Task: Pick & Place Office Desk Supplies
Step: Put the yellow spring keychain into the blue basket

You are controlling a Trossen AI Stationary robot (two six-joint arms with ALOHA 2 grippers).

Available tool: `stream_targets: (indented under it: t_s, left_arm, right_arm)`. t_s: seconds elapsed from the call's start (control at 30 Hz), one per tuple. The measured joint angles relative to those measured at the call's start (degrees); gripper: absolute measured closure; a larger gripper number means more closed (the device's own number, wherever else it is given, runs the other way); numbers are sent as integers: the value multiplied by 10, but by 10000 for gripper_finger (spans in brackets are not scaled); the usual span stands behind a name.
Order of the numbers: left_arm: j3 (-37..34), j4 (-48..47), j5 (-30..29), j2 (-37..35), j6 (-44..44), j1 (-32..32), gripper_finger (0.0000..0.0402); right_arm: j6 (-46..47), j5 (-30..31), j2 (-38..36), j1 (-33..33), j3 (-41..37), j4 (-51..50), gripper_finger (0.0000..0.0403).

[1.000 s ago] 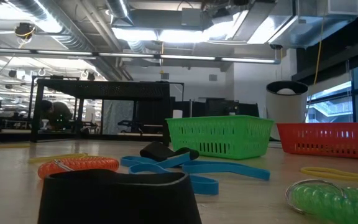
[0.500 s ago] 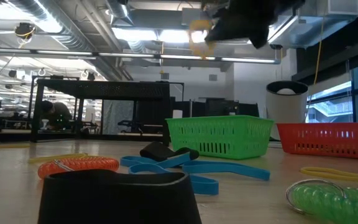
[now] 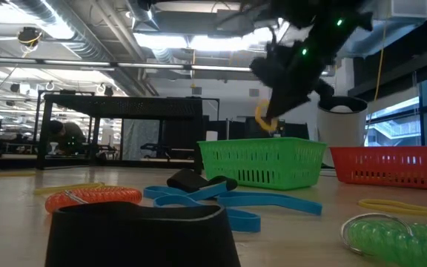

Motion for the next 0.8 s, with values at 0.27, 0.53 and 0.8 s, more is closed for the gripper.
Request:
stream_targets:
  t_s: [0.27, 0.53, 0.8]
  left_arm:
    - [0, -31, 0, 0, -17, 0, 233]
    - [0, -45, -18, 0, 18, 0, 233]
    - [0, -45, -109, -4, 26, 0, 233]
  right_arm:
    - [10, -14, 66, -17, 0, 6, 378]
    - [10, 38, 65, -17, 0, 13, 373]
    - [-4, 40, 65, -17, 0, 11, 372]
